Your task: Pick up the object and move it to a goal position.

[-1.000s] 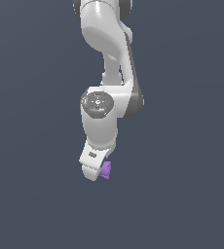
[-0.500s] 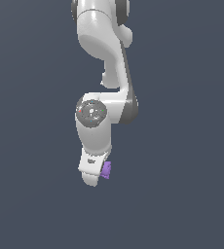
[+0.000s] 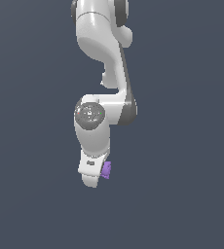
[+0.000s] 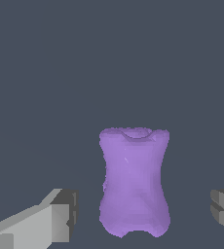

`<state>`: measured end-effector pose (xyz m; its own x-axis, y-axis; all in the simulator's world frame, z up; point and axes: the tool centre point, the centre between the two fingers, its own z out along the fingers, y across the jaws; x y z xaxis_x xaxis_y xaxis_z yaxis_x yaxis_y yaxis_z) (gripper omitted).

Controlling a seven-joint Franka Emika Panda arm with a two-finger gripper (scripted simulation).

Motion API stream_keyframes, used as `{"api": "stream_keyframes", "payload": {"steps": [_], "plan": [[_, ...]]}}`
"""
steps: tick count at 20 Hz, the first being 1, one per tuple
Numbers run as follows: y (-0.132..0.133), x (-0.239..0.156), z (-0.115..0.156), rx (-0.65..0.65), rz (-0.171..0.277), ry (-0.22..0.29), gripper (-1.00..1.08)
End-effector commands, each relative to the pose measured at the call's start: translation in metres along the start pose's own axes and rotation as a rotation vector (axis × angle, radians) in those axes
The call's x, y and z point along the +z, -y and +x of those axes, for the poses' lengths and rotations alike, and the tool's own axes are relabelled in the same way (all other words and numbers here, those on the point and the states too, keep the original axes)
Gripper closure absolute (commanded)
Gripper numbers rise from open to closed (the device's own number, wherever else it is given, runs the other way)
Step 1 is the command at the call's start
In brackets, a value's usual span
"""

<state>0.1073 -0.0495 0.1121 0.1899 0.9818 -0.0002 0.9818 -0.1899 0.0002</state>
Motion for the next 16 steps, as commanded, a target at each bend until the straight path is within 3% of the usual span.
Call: {"api": "stream_keyframes", "payload": {"steps": [1, 10, 16], "plan": [[0.0, 0.004, 0.0, 0.0, 0.0, 0.0, -0.92], [0.001, 0.047, 0.0, -0.005, 0.0, 0.0, -0.92], [0.0, 0.05, 0.0, -0.005, 0.0, 0.0, -0.92]]}}
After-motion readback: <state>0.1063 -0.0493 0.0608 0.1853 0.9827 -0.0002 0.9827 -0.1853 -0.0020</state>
